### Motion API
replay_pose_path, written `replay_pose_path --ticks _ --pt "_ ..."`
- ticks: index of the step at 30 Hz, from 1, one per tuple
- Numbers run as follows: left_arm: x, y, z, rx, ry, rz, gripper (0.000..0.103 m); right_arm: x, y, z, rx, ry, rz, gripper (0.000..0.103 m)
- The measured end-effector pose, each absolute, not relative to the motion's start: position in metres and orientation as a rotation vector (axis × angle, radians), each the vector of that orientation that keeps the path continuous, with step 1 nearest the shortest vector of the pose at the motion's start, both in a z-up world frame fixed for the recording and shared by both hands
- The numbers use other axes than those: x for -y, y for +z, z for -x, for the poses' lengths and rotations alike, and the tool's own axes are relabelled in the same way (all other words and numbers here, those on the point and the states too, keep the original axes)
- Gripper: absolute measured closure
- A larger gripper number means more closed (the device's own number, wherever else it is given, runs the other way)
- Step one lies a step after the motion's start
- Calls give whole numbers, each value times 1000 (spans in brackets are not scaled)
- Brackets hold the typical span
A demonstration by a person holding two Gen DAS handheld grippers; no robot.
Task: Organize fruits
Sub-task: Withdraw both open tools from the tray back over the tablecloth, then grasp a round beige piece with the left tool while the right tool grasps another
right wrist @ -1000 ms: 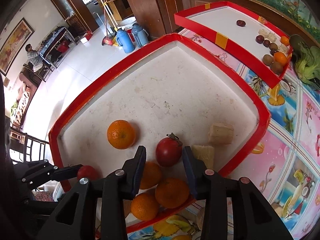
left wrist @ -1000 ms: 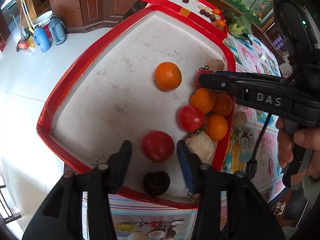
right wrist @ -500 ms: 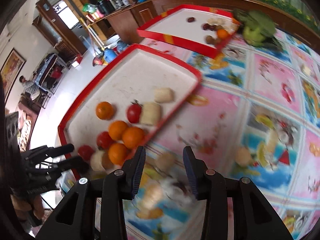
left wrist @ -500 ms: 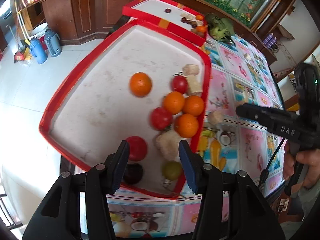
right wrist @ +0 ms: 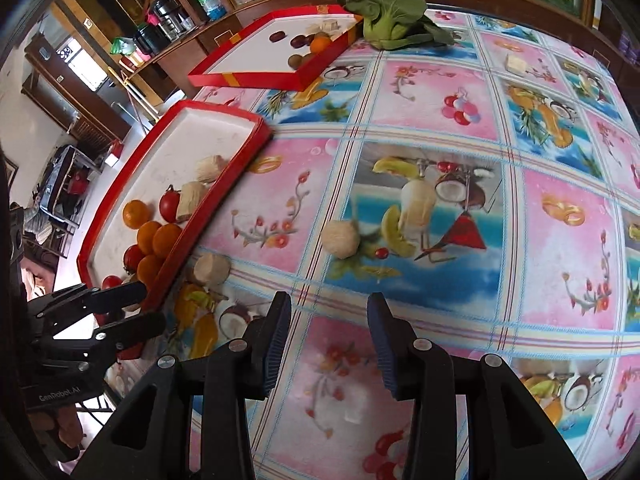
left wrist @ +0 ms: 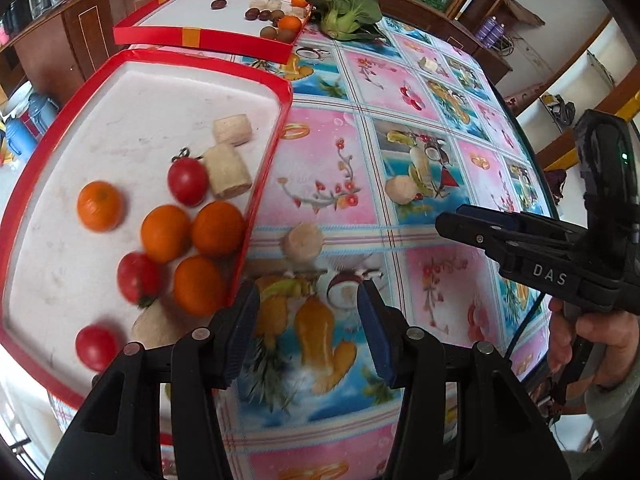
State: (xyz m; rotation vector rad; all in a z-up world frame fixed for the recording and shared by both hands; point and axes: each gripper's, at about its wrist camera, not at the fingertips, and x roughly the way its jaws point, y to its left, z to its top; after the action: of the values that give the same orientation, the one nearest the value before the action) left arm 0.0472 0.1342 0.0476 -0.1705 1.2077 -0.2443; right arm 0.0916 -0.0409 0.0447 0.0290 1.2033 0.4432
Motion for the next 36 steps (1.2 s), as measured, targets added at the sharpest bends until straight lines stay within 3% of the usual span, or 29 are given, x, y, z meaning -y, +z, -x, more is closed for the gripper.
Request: replay_pose_path --ticks 9,15,19,20,22,36 --pt "-117 28 -73 -1244 -219 110 57 33 36 -106 -1214 465 -33 62" --pt "-109 17 -81 -1256 -200 73 64 14 23 -124 -1236 468 30 63" --pt "-106 11 -84 -1267 -186 62 79 5 14 -130 -1236 443 78 64" --pt "-106 11 -84 -1262 -184 57 80 4 12 -131 -1239 432 90 69" --pt "-106 11 -85 -1261 -186 60 80 1 10 -131 -1229 426 118 77" --pt "-99 11 -70 -1252 -184 73 80 5 23 -102 -1204 492 182 77"
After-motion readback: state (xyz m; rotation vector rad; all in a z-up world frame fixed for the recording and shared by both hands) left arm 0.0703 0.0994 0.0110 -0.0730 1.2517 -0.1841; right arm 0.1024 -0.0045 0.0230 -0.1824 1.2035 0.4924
